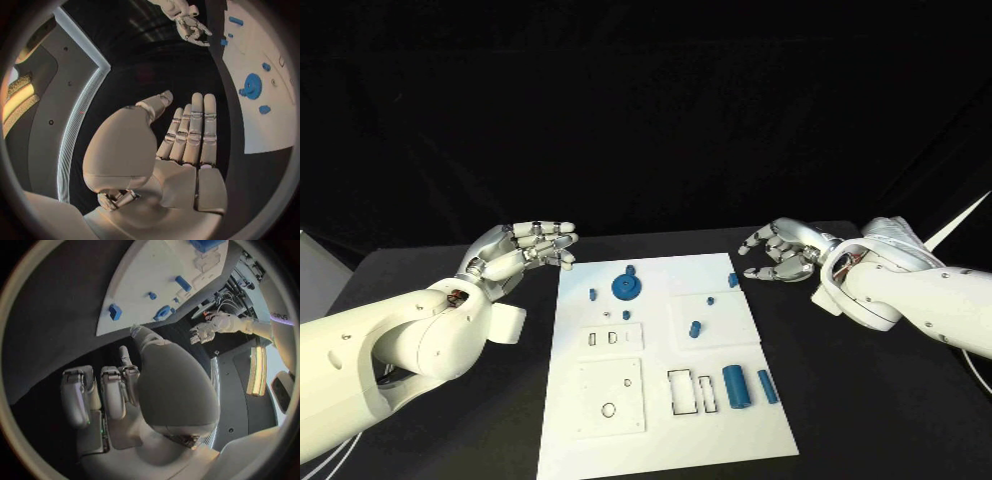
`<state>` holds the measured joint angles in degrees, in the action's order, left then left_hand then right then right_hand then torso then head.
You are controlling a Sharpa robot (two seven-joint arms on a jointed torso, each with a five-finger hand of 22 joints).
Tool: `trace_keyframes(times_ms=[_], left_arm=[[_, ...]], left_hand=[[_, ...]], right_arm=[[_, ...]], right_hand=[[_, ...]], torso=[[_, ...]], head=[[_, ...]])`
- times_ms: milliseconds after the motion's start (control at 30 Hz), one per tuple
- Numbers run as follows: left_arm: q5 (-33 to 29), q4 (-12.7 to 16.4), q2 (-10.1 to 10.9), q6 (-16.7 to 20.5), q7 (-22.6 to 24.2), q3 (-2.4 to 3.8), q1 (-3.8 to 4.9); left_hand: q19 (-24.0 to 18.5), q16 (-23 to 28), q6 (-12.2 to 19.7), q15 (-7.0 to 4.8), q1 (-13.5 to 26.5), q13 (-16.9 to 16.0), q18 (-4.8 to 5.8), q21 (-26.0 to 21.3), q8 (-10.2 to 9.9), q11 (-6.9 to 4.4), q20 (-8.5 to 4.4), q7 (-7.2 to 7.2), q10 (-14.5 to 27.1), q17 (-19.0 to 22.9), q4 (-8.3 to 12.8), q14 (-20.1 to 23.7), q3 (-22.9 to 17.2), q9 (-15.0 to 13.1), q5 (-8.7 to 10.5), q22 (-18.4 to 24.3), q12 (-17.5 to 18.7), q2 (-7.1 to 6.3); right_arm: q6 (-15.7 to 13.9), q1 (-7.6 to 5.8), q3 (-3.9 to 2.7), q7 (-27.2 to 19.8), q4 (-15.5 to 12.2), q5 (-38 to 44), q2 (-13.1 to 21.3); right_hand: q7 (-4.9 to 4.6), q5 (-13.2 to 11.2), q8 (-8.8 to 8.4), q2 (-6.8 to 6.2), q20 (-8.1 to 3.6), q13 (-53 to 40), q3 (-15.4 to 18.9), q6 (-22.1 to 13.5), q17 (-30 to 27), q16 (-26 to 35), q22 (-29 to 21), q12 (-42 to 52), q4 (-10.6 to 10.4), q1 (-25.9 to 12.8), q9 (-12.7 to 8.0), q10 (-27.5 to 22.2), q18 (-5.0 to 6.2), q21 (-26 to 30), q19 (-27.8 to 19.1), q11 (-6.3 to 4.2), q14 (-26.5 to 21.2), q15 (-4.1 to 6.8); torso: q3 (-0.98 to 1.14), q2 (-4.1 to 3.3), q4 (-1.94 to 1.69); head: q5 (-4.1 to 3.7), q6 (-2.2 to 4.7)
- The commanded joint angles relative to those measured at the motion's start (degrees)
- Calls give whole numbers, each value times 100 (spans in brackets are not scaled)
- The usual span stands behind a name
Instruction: Assemble the parts on the task board
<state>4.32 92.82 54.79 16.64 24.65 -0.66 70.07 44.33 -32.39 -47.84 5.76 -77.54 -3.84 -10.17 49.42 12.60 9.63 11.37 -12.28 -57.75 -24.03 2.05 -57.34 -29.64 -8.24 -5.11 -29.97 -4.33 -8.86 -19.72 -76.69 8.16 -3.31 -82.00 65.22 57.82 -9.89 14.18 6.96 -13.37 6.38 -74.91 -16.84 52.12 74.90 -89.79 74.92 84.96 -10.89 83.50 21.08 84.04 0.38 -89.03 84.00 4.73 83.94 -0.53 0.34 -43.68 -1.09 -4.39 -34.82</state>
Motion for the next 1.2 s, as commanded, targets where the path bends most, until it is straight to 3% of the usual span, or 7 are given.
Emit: trace_keyframes(times_ms=[33,233,367,633,900,1200], left_arm=[[18,-7,-16,-108,63,2,3],[18,-16,-22,-112,64,1,1],[18,-15,-17,-113,64,1,1],[18,-14,-11,-118,63,1,0],[18,-7,1,-117,62,1,0],[18,-5,10,-116,57,1,0]], left_hand=[[-41,-26,-46,6,-17,3,-22,19,-17,4,3,-65,-17,-8,3,47,-38,7,0,-5,22,8],[-41,-26,-46,6,-17,3,-22,19,-17,4,3,-65,-17,-8,3,47,-38,7,0,-5,22,8],[-41,-26,-46,6,-17,3,-22,19,-17,4,3,-65,-17,-8,3,47,-38,7,0,-5,22,8],[-41,-26,-46,6,-17,3,-22,19,-17,4,3,-65,-17,-8,3,47,-38,7,0,-5,22,8],[-41,-26,-46,6,-17,3,-22,19,-17,4,3,-65,-17,-8,3,47,-38,7,0,-5,22,8],[-60,-37,-46,6,-23,4,-22,47,-18,4,3,-64,-17,-8,14,54,-48,8,1,-23,22,4]], right_arm=[[172,52,8,-197,88,269,-33],[114,131,16,-128,301,510,-157],[46,198,19,-79,431,679,-274],[-58,300,20,11,631,798,-473],[-58,360,21,56,714,820,-595],[-60,383,21,79,748,823,-660]], right_hand=[[32,29,-14,-48,27,-1006,16,-3,1510,-21,1456,10,31,31,-9,75,-21,-40,563,10,606,-12],[31,34,-16,-52,26,-1014,17,-6,1510,-21,1473,17,32,29,-11,83,-27,-58,575,10,606,-12],[31,39,-16,-51,26,-1017,16,-6,1510,-21,1478,21,31,28,-11,86,-28,-63,578,10,606,-11],[30,66,-11,-34,23,-1028,1,5,1510,-21,1491,32,21,18,-13,101,-32,-78,588,9,606,-10],[30,82,-2,-16,21,-1040,-16,26,1510,-21,1496,45,4,-1,-13,116,-34,-84,591,9,606,-9],[72,70,81,51,-3,-1083,-157,199,1510,-21,1508,87,-16,-18,-5,168,-38,-97,600,-26,606,24]], torso=[[13,-15,-3],[-5,-13,-17],[-1,-11,4],[-4,-8,-13],[-3,-9,4],[-4,-5,-3]], head=[[-3,-16],[-13,-43],[15,-61],[14,-89],[35,-102],[32,-113]])
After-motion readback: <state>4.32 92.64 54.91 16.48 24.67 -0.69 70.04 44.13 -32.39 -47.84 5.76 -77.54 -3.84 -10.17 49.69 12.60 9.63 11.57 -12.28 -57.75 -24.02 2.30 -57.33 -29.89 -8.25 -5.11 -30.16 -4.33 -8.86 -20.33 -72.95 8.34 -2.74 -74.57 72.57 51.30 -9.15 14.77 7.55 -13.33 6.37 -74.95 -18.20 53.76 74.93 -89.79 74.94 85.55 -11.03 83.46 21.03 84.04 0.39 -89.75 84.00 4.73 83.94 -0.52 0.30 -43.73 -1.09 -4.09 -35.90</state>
